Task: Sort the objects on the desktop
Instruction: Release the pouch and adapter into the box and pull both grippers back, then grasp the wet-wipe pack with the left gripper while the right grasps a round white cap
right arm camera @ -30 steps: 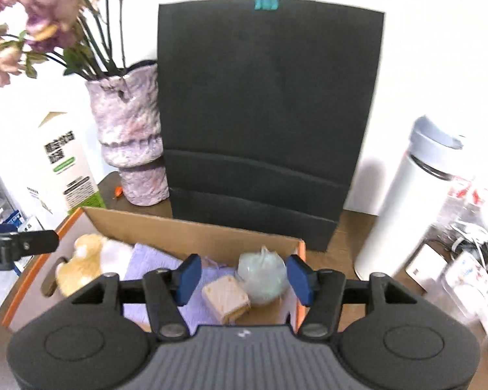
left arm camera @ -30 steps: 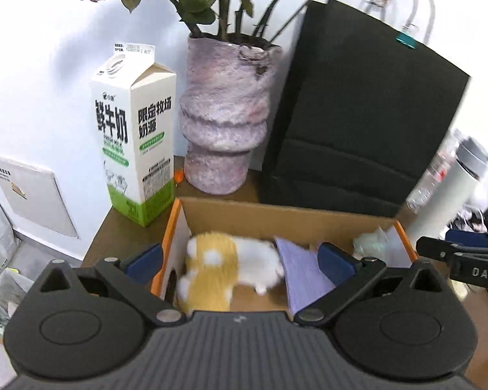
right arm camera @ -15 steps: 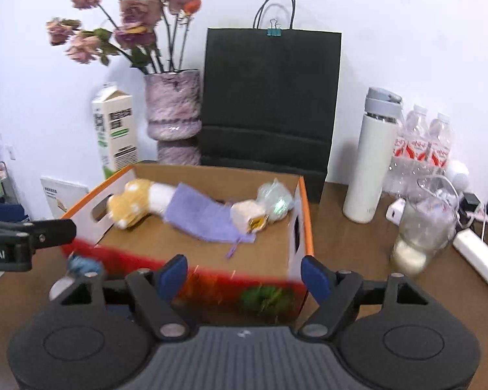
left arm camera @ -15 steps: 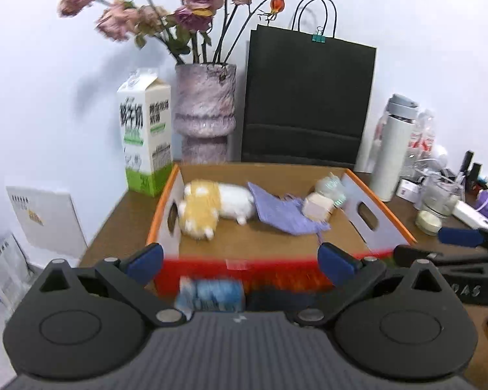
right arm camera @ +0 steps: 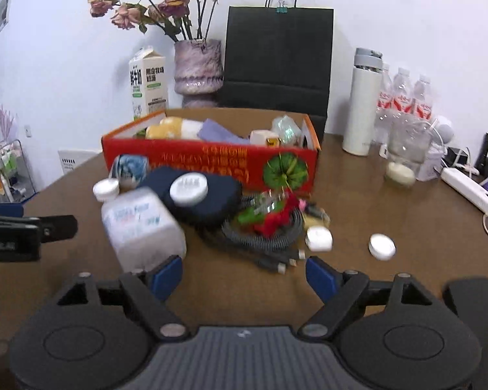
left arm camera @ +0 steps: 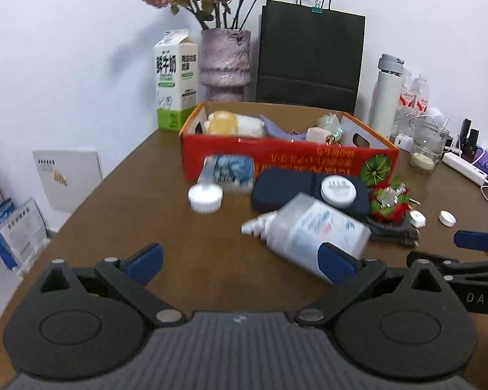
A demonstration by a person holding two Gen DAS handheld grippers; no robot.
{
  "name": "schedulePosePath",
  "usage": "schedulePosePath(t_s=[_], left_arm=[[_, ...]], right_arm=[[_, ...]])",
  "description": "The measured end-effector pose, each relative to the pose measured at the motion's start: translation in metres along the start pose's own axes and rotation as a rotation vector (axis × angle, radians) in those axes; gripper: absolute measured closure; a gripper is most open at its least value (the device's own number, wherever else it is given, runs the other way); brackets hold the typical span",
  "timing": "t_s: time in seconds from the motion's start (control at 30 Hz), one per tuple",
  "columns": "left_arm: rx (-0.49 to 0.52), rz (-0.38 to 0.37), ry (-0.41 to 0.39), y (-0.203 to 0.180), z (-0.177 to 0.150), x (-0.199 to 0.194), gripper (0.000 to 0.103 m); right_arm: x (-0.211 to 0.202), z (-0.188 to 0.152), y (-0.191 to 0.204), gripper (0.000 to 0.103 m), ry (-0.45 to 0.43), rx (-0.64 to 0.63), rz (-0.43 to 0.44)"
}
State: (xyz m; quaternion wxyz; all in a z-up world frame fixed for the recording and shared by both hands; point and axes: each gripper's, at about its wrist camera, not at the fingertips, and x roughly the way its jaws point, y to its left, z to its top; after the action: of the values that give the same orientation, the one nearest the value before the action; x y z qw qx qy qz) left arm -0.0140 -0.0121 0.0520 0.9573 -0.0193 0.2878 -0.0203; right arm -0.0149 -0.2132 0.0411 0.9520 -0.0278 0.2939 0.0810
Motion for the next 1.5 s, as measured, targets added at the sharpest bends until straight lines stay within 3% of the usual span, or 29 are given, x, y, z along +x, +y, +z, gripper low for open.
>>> schedulePosePath(t_s=[0.33,0.47,0.63,0.93,1.2,1.33,1.5], left_arm=[[-0.02,-0.009,-0.002,0.007,-0.029,-0.013,0.0],[0.026,-0.009,-0.014,0.0,-0.033,-0.012,0.0],[0.071,-0.094,-0.051,-0.017,-0.033,-0.008,0.0],[0.167,-0.253,-0.083,-0.043,0.0,0.031,0.0],[0.101,-0.303,0.016,-0.04,0.02,0.08,0.0],[0.064,-0.326,0.039,-0.03,0.016,0.084,0.001],[0.07,-0.357,0.03,-0.025,0.014,0.075,0.01]], right_arm=[[-0.014,-0.024,0.001,0.021,0.001,0.006,-0.002],[-0.019,-0.034,0.007,0.021,0.009,-0.038,-0.032],[-0.033,-0.039,0.005,0.021,-0.007,-0.068,-0.051],[-0.039,-0.039,-0.012,0.021,-0.032,0.038,-0.073],[-0.027,-0.018,-0.014,0.023,-0.075,-0.011,-0.036],[-0.018,0.005,-0.021,0.028,-0.116,-0.002,-0.013],[0.0,0.036,-0.021,0.028,-0.173,-0.016,-0.008]])
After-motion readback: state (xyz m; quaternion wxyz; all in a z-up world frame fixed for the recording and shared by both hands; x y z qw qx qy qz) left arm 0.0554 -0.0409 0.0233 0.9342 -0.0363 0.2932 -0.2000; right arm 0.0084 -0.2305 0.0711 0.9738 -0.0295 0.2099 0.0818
